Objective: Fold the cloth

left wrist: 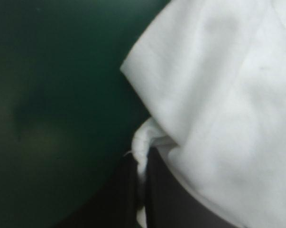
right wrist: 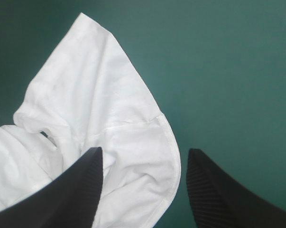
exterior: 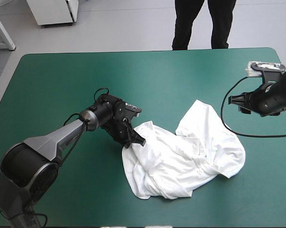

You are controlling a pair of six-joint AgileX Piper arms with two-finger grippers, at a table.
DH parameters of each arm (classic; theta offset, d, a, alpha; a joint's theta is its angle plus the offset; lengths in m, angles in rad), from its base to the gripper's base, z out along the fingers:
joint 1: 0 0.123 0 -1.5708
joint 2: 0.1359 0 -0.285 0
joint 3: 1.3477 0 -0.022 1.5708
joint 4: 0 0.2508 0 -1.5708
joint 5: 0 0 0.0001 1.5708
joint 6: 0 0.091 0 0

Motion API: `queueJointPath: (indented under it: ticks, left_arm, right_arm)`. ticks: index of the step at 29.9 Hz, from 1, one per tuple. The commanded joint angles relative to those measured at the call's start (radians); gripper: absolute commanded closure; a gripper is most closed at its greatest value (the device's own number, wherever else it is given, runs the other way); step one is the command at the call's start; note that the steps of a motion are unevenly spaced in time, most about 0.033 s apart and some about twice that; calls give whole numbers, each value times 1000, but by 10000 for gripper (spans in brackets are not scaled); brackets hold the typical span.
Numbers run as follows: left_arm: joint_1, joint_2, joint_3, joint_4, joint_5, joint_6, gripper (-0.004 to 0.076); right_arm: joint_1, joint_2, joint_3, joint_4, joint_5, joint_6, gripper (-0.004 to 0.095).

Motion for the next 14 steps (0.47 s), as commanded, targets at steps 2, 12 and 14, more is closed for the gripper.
queueJointPath:
  ticks: [2,12,14]
  left_arm:
    - [-5,-20,-13,-34,-53,3,746]
    - [-5,-20,-13,-34,-60,3,746]
    - [-5,-20,-13,-34,-64,3,746]
  right_arm:
    - [0,48,31,-1,-67,-11,394]
    - [0,120,281,25,-305,10,394]
    - [0,151,293,25,-317,8,397]
